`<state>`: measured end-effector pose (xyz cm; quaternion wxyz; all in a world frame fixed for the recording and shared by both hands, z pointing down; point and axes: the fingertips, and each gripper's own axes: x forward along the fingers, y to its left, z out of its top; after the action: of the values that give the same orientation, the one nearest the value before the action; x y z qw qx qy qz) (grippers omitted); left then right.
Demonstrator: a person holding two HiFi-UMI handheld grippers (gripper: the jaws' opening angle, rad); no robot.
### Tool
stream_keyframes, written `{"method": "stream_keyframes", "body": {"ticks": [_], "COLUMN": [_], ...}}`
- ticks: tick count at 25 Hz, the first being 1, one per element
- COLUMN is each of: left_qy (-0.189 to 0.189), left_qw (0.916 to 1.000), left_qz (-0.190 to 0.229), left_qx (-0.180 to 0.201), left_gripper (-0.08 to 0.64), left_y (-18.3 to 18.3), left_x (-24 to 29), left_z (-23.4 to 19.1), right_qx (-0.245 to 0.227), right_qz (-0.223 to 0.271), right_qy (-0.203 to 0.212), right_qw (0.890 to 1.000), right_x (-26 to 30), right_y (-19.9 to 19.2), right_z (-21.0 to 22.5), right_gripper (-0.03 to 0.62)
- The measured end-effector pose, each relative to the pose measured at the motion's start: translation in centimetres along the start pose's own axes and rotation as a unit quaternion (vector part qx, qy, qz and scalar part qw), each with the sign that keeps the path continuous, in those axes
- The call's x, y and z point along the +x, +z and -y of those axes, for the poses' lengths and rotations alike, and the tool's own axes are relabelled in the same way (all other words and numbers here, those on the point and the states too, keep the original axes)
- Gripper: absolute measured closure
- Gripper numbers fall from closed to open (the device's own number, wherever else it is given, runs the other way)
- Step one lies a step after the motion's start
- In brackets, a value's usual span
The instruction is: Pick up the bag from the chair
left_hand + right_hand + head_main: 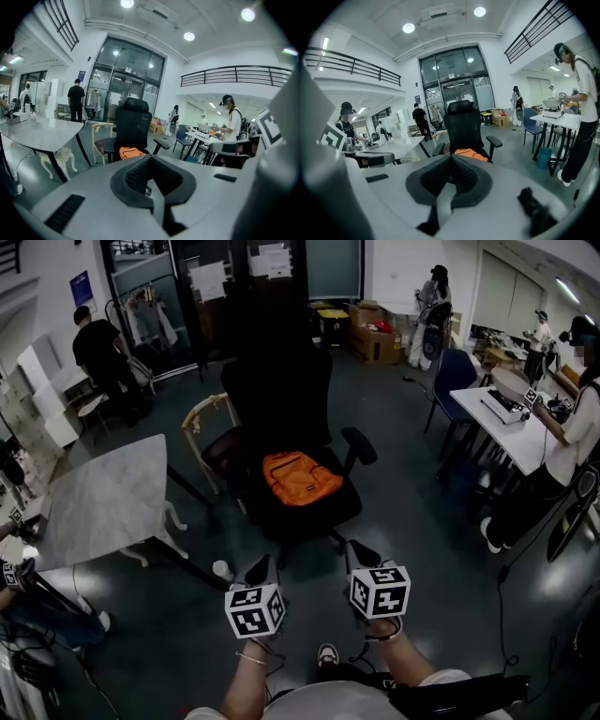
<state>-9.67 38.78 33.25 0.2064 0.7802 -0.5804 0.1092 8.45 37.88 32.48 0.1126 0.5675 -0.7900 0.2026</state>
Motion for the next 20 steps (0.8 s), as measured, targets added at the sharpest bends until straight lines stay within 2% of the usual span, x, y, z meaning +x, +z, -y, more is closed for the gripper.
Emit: {"method": "stream_keyframes", "body": {"ticks": [11,20], "left_qy": [0.022,0.04], "left_qw": [0.9996,0.999], "left_qz": [0.019,0.02], "left_qx": [0.006,0.002], "left_gripper": [0.548,0.548], "left_y": [3.8,4.6], "left_x": [4.5,7.4], "left_z": [1.0,0.2], "right_qx": [-0.011,-0.005], "right_qz": [0.016,0.015], "right_qy": [0.016,0.022], "right_qw": [1.0,1.0], "right_x": [3.5,6.2], "right_y": [4.0,4.6], "right_z": [3.8,6.6], "right_gripper": [0.558,0.558]}}
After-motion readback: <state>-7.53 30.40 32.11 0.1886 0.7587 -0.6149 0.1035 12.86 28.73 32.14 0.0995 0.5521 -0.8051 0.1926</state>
